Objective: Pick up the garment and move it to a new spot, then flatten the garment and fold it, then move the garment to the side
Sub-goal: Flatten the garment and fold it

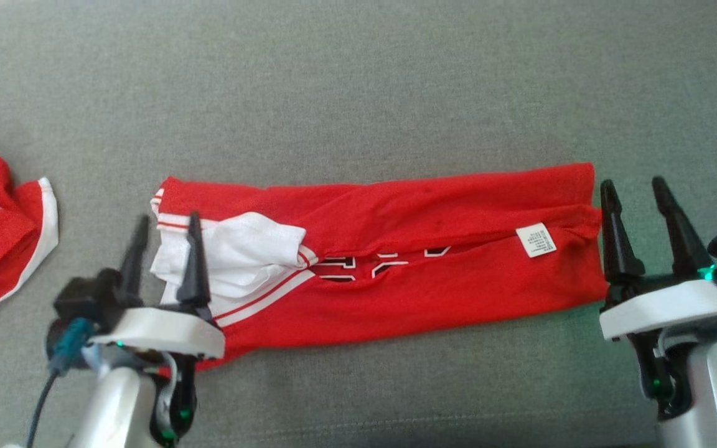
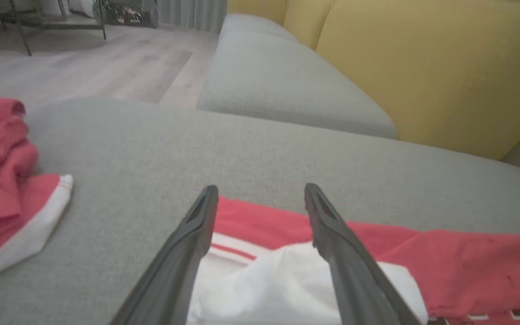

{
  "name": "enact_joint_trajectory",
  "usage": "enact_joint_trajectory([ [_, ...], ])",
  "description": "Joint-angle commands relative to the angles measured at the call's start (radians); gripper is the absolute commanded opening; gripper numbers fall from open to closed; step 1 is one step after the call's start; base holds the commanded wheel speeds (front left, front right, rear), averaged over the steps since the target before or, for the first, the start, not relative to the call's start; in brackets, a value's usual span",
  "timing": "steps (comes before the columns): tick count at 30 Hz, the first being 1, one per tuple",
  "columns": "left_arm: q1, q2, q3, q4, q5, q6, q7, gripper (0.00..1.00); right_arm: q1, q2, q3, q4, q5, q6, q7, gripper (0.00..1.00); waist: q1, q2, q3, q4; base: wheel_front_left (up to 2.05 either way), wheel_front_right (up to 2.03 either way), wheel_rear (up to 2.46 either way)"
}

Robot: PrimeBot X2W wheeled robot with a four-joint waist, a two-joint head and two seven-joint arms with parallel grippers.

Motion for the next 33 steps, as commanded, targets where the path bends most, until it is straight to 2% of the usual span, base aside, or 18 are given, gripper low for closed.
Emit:
enact_joint_trajectory([
  [1, -0.007, 0.022, 0.043, -0.062, 0.018, 0.012, -0.016, 1.0, -0.003, 0.0, 0.023, -0.057, -0.023, -0.001, -0.024, 1.0, 0.0, -0.0001, -0.015, -0.002, 0.0, 0.0, 0.0],
  [12, 0.069, 0.043, 0.059, -0.194, 0.076, 0.057, -0.015, 1.0, 0.054, 0.011, 0.068, -0.167, -0.077, -0.001, -0.025, 1.0, 0.0, -0.0001, -0.082, -0.01, 0.0, 0.0, 0.0],
  [33, 0.112, 0.057, 0.038, -0.221, 0.08, 0.079, 0.016, 1.0, 0.097, 0.025, 0.067, -0.187, -0.073, -0.001, 0.009, 1.0, 0.0, -0.0001, -0.097, -0.003, 0.0, 0.0, 0.0],
])
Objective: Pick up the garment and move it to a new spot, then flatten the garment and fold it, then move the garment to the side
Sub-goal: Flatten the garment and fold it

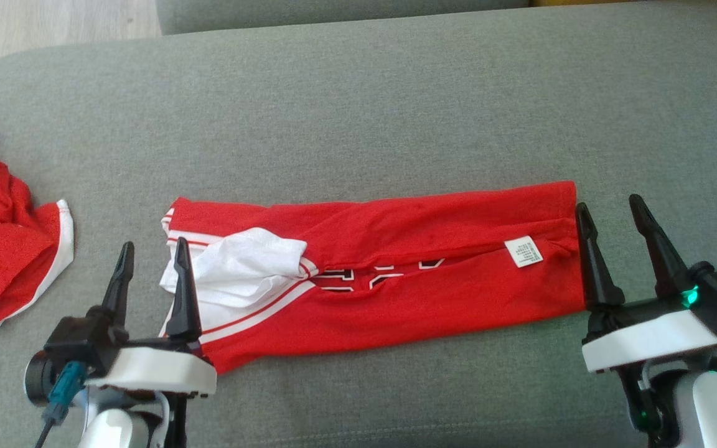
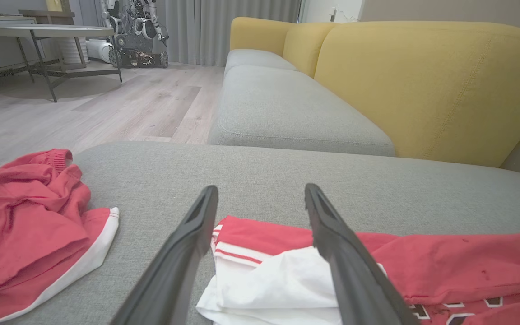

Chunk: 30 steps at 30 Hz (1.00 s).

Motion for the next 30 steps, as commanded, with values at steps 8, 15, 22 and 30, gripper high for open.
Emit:
enact_joint_trajectory([
  [8, -0.062, 0.019, 0.021, -0.047, 0.014, 0.007, -0.004, 1.0, -0.094, -0.02, -0.005, 0.061, 0.026, -0.001, 0.014, 1.0, 0.0, -0.0001, 0.043, 0.011, 0.0, 0.0, 0.0],
  [15, -0.118, 0.005, 0.001, -0.041, 0.019, -0.005, -0.015, 1.0, -0.195, -0.044, -0.034, 0.266, 0.033, -0.001, 0.024, 1.0, 0.0, -0.0001, 0.089, 0.047, 0.0, 0.0, 0.0],
  [22, -0.157, -0.01, -0.006, -0.017, 0.022, -0.02, -0.03, 1.0, -0.206, -0.02, -0.089, 0.429, 0.02, -0.001, 0.094, 1.0, 0.0, -0.0001, 0.108, 0.079, 0.0, 0.0, 0.0],
  [30, -0.166, -0.021, 0.0, -0.002, 0.025, -0.026, -0.036, 1.0, -0.193, 0.02, -0.099, 0.492, 0.035, -0.001, 0.19, 1.0, 0.0, -0.0001, 0.124, 0.08, 0.0, 0.0, 0.0],
])
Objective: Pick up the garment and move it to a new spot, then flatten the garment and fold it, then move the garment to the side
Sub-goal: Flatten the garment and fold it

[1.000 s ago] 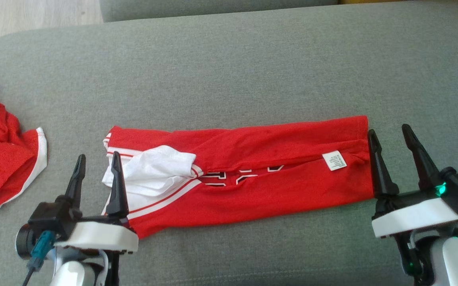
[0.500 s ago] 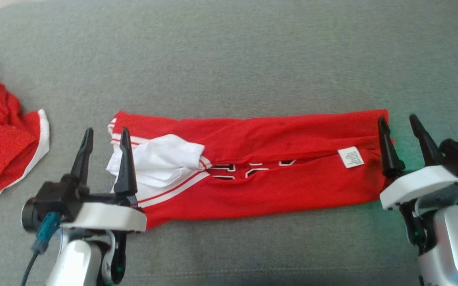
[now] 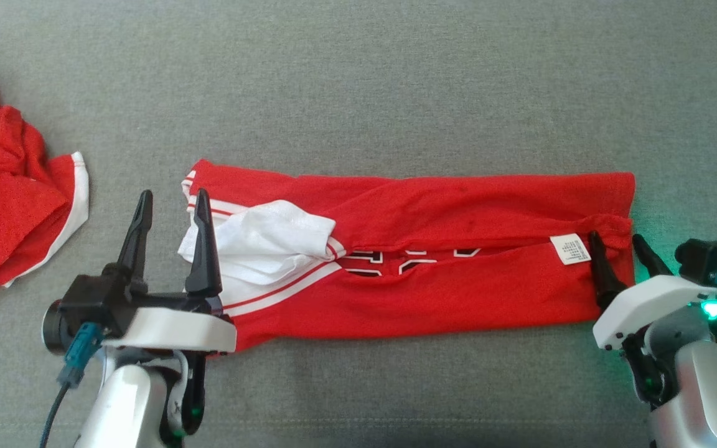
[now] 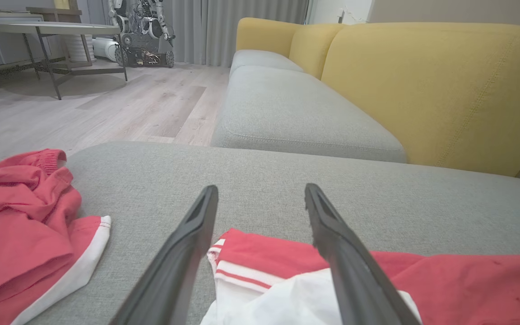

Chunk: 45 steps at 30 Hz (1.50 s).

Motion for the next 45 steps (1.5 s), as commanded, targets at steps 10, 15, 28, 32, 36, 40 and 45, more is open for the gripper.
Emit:
enact_joint_trajectory([
  [10, -0.041, 0.006, 0.05, -0.02, 0.016, -0.013, -0.012, 1.0, 0.016, 0.021, 0.056, -0.005, 0.02, -0.001, 0.038, 0.0, 0.0, 0.0, -0.004, -0.015, 0.0, 0.0, 0.0],
  [15, -0.034, 0.003, 0.06, -0.025, 0.021, -0.014, -0.012, 1.0, 0.012, 0.021, 0.019, -0.044, 0.013, -0.001, 0.013, 0.0, 0.0, 0.0, -0.013, -0.027, 0.0, 0.0, 0.0],
  [28, -0.019, -0.004, 0.074, -0.034, 0.032, -0.017, -0.012, 1.0, 0.011, -0.081, -0.177, -0.146, 0.001, -0.001, 0.06, 0.0, 0.0, 0.0, -0.028, -0.069, 0.0, 0.0, 0.0],
  [32, -0.012, -0.007, 0.078, -0.033, 0.033, -0.016, -0.012, 1.0, 0.013, -0.088, -0.192, -0.195, 0.013, -0.001, 0.088, 0.0, 0.0, 0.0, -0.04, -0.08, 0.0, 0.0, 0.0],
  [36, -0.005, -0.008, 0.081, -0.031, 0.033, -0.019, -0.012, 1.0, 0.003, -0.076, -0.125, -0.3, 0.035, -0.001, 0.127, 0.0, 0.0, 0.0, -0.054, -0.09, 0.0, 0.0, 0.0],
  [40, -0.003, -0.01, 0.079, -0.024, 0.033, -0.024, -0.012, 1.0, -0.001, -0.049, -0.006, -0.441, 0.07, -0.001, 0.195, 0.0, 0.0, 0.0, -0.07, -0.089, 0.0, 0.0, 0.0],
  [45, -0.001, -0.012, 0.072, -0.016, 0.032, -0.032, -0.012, 1.0, -0.008, -0.011, 0.18, -0.544, 0.142, -0.001, 0.27, 0.0, 0.0, 0.0, -0.083, -0.071, 0.0, 0.0, 0.0],
])
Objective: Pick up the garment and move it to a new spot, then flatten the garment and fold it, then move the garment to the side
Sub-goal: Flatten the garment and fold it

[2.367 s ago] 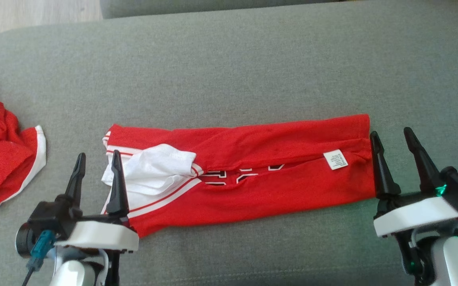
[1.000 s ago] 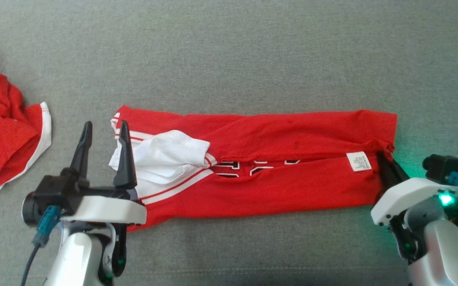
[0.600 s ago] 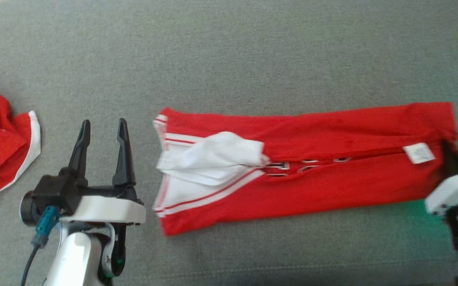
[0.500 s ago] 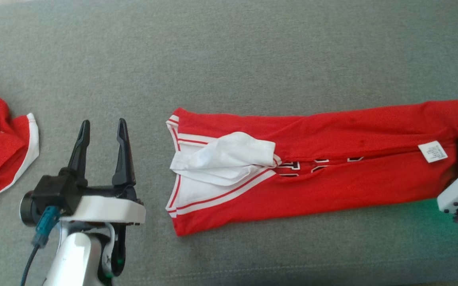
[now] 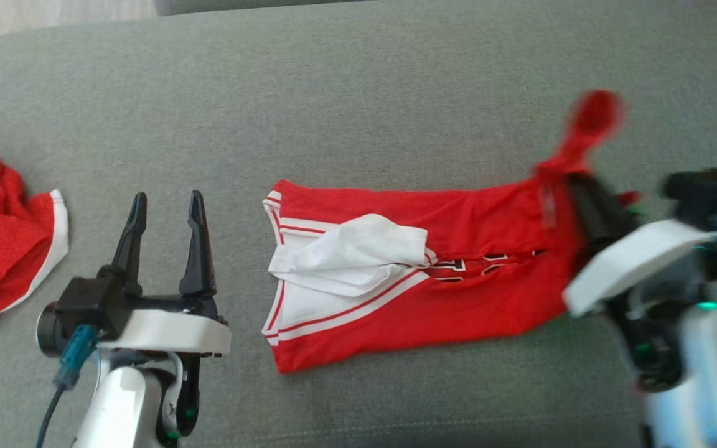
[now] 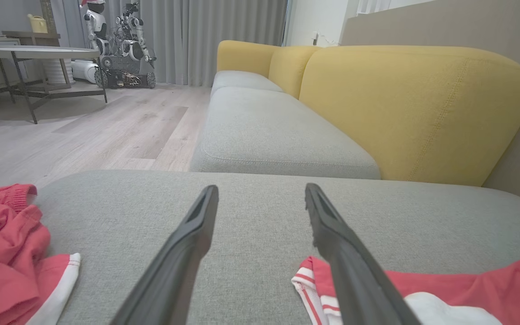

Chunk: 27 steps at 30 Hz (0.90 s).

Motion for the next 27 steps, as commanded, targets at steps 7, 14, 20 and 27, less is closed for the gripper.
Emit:
enact_joint_trajectory([
  [7, -0.009, -0.003, 0.028, -0.018, 0.003, -0.01, -0.012, 1.0, -0.04, 0.043, 0.246, 0.016, 0.113, -0.001, -0.017, 0.0, 0.0, 0.0, -0.005, 0.052, 0.0, 0.0, 0.0],
  [14, -0.023, -0.014, 0.011, 0.001, 0.003, -0.023, -0.012, 1.0, -0.119, 0.046, 0.476, 0.189, 0.307, -0.001, -0.169, 0.0, 0.0, 0.0, 0.011, 0.117, 0.0, 0.0, 0.0],
  [20, -0.039, -0.026, 0.005, 0.008, 0.005, -0.028, -0.012, 1.0, -0.215, 0.046, 0.587, 0.356, 0.386, -0.001, -0.274, 0.0, 0.0, 0.0, 0.038, 0.156, 0.0, 0.0, 0.0],
  [27, -0.053, -0.037, 0.013, 0.009, 0.007, -0.031, -0.012, 1.0, -0.295, 0.046, 0.653, 0.505, 0.443, -0.001, -0.352, 1.0, 0.0, 0.0, 0.069, 0.164, 0.0, 0.0, 0.0],
])
